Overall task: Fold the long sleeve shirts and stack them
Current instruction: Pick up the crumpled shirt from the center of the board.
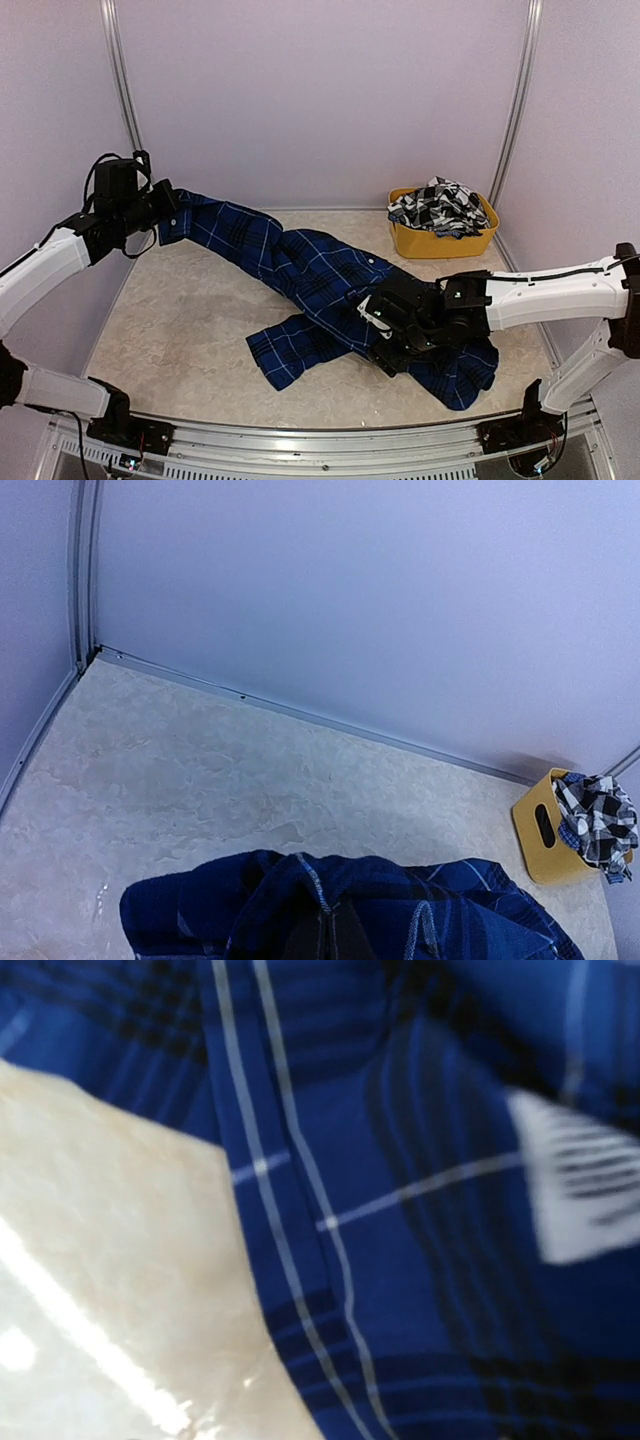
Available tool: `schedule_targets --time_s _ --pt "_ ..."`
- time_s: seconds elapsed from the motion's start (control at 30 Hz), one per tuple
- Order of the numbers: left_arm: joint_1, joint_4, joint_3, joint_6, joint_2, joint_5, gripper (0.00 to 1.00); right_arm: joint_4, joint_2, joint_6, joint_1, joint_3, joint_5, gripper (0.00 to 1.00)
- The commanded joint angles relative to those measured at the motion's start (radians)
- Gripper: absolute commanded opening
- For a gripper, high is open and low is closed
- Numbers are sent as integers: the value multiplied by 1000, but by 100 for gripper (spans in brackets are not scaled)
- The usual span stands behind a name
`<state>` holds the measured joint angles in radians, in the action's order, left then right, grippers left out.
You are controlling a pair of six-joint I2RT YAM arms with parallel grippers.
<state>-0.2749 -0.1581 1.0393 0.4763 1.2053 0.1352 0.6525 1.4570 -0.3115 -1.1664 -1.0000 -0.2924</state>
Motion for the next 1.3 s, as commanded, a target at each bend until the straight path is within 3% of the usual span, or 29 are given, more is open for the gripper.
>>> schedule_targets --time_s 0.0,0.23,0.43,0.77,1.1,1.27 --pt "59 -15 41 -18 -46 -12 0 -10 53 19 23 25 -2 73" --pt "156 -43 55 -10 -93 -69 0 -60 76 60 60 49 42 73" --pt "161 -43 52 -12 -86 -85 0 -128 104 80 61 80 95 76" --pt "161 -18 16 -4 -78 -122 0 -193 164 107 55 84 104 72" --pt "160 -26 15 -8 -85 -129 0 -201 248 120 55 68 26 46" --pt "160 -50 7 -13 -102 -158 0 -201 242 115 54 66 25 20"
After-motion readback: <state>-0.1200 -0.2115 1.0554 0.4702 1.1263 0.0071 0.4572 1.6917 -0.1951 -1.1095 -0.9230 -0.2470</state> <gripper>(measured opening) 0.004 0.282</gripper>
